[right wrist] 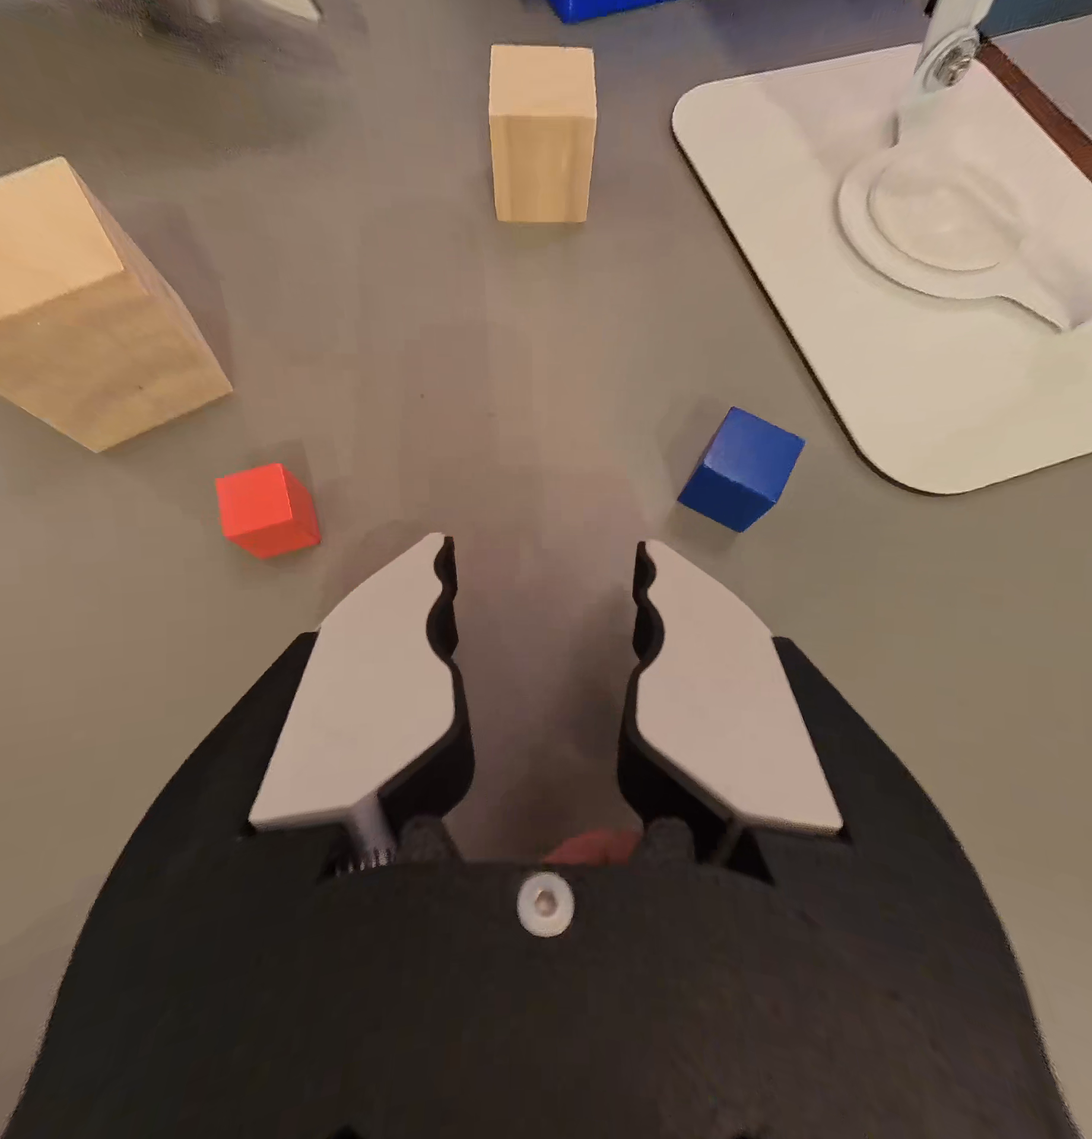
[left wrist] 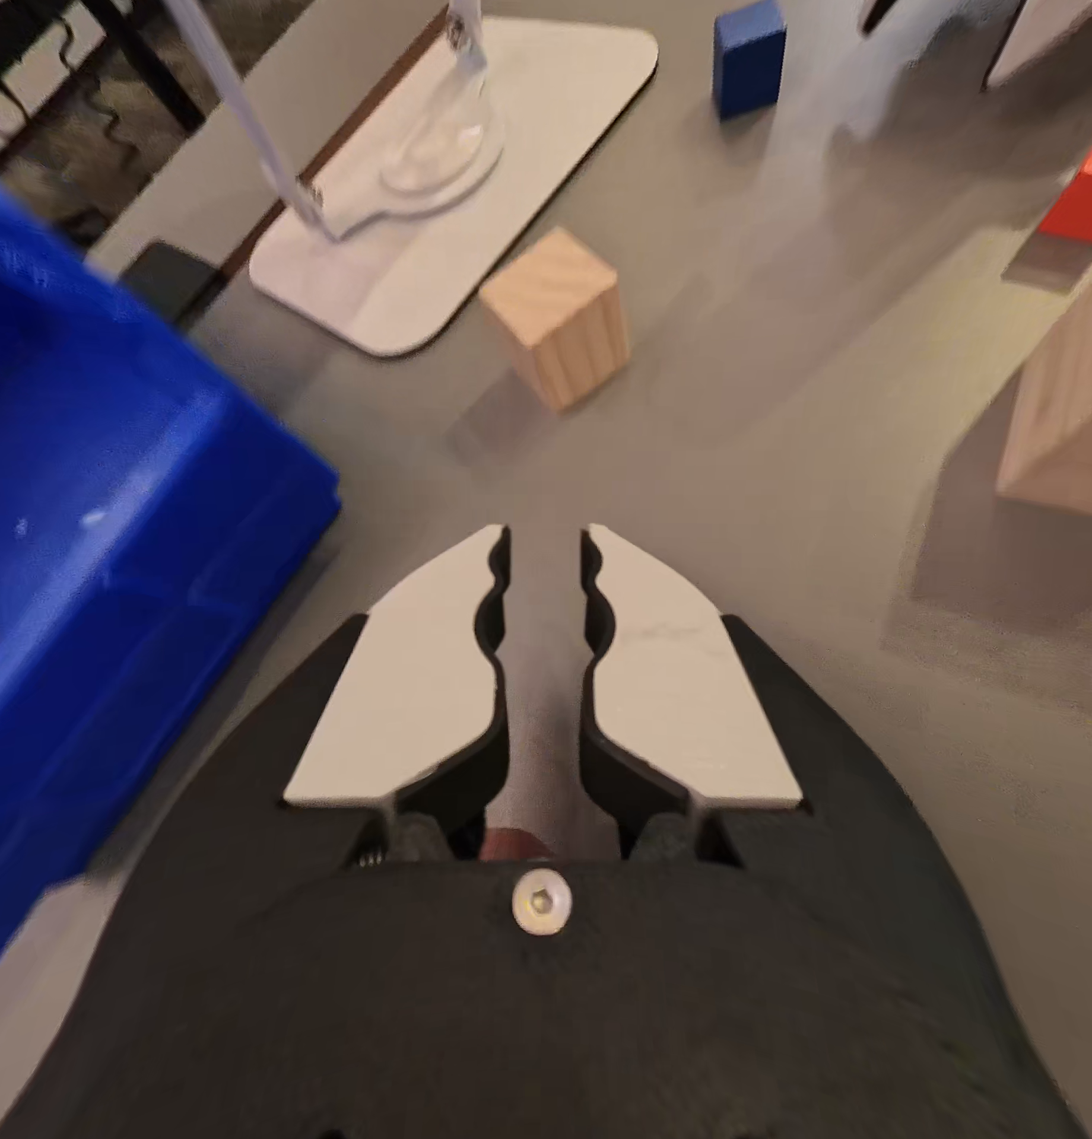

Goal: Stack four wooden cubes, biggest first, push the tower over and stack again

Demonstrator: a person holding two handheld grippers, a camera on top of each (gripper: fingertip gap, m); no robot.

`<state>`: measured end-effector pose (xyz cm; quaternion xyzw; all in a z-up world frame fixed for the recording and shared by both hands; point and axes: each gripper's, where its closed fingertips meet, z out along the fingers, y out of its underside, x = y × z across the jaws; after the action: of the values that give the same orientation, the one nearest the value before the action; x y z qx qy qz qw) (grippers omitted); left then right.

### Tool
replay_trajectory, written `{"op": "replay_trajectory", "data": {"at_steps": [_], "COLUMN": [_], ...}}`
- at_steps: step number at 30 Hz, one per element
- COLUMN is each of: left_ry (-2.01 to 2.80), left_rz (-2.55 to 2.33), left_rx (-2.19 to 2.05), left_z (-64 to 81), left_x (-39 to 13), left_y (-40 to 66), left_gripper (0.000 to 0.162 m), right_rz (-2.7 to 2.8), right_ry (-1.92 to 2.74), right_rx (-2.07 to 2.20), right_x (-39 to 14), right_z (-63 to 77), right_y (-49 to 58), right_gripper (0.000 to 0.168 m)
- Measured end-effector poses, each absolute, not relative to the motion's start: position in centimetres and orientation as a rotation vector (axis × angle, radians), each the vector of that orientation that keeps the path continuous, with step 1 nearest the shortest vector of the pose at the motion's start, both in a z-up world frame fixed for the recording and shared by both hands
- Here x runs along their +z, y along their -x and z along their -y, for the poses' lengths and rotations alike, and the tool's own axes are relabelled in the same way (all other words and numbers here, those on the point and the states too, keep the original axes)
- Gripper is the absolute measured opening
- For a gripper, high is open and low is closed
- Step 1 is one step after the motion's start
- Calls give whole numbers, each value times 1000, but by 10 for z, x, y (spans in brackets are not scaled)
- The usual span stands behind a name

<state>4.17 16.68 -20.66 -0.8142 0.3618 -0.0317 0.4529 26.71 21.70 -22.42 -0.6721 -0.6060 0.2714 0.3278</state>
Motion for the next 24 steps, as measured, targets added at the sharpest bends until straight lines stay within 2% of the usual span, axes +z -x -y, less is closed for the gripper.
{"op": "replay_trajectory", "data": {"at_steps": [6, 7, 9, 11, 17, 24], "left_ry": [2026, 2047, 2119, 2128, 2097, 1903], "left_rz": [-907, -907, -908, -864, -889, -939], "left_rx": [-33, -47, -46, -99, -135, -393], "left_z": [-228, -234, -245, -253, -243, -168], "left_x": [-210, -216, -230, -231, -221, -149], "left_y": [-92, -99, -103, -108, -112, -124], "left_gripper": [83, 86, 84, 63, 59, 59], "right_rz": [1616, 1622, 1628, 1623, 1621, 1623], "right_ry": [1749, 1745, 1737, 1732, 1715, 1704], "right_rx": [702, 703, 708, 724, 744, 738], "right_x": [-226, -227, -226, -225, -222, -222], "right_z": [-214, -213, -212, -212, -210, -209], "right_y": [-267, -266, -266, -266, -266, -266], "right_gripper": [52, 51, 50, 49, 47, 45]}}
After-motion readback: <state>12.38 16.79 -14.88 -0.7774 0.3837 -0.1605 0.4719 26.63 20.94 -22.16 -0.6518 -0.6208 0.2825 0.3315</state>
